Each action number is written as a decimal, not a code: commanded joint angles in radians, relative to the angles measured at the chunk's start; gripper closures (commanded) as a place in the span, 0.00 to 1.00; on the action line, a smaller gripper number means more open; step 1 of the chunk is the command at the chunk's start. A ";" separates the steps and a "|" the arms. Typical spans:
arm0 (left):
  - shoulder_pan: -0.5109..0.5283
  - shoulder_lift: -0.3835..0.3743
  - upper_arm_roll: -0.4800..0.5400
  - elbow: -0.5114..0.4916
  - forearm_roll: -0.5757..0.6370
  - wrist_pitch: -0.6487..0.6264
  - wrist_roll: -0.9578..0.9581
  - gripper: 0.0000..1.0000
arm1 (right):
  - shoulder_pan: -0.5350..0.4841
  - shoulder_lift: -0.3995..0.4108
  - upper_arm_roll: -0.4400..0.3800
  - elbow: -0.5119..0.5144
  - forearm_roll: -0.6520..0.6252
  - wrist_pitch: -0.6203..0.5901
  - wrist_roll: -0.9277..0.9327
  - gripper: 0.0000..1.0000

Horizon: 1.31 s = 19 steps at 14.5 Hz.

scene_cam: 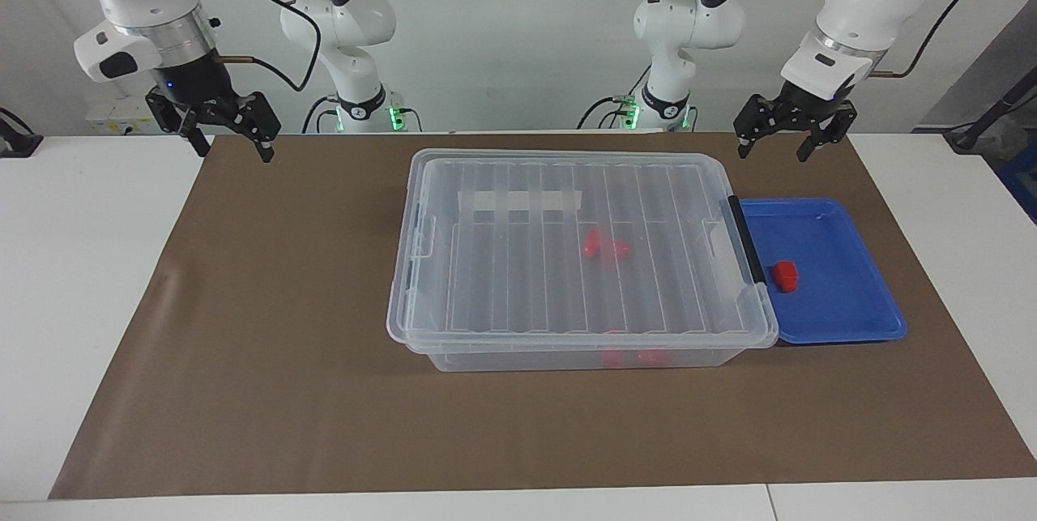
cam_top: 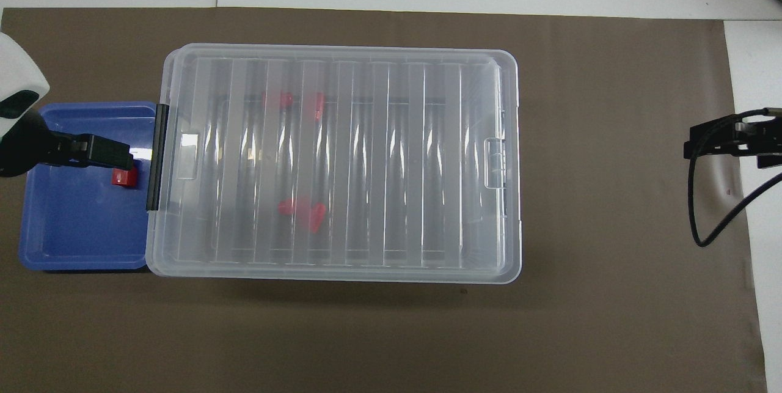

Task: Place red block in blue tray from box

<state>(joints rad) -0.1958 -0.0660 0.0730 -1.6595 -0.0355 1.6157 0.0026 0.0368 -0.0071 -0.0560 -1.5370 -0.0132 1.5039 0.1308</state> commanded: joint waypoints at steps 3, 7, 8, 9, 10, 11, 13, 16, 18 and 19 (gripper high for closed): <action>0.003 -0.006 -0.002 0.006 0.020 -0.019 -0.012 0.00 | -0.006 -0.025 0.008 -0.029 -0.005 -0.025 -0.005 0.00; 0.003 -0.006 -0.002 0.006 0.020 -0.019 -0.012 0.00 | 0.000 -0.025 0.010 -0.032 0.004 -0.016 -0.003 0.00; 0.003 -0.006 -0.002 0.006 0.020 -0.017 -0.012 0.00 | 0.002 -0.025 0.010 -0.032 0.004 -0.016 -0.003 0.00; 0.004 -0.006 -0.002 0.006 0.020 -0.019 -0.012 0.00 | 0.002 -0.025 0.010 -0.032 0.004 -0.016 -0.003 0.00; 0.003 -0.006 -0.002 0.006 0.020 -0.017 -0.012 0.00 | 0.002 -0.025 0.010 -0.032 0.004 -0.014 0.001 0.00; 0.003 -0.006 -0.002 0.006 0.020 -0.019 -0.012 0.00 | 0.002 -0.025 0.010 -0.034 0.004 -0.013 0.003 0.00; 0.004 -0.006 -0.002 0.006 0.020 -0.019 -0.012 0.00 | 0.002 -0.025 0.010 -0.034 0.004 -0.013 -0.002 0.00; 0.003 -0.006 -0.002 0.006 0.020 -0.019 -0.012 0.00 | 0.002 -0.028 0.010 -0.040 0.004 -0.013 -0.003 0.00; 0.003 -0.006 -0.002 0.004 0.020 -0.019 -0.012 0.00 | 0.002 -0.030 0.010 -0.041 0.004 -0.013 -0.003 0.00; 0.004 -0.006 -0.002 0.006 0.020 -0.019 -0.012 0.00 | 0.003 -0.030 0.010 -0.041 0.004 -0.013 -0.003 0.00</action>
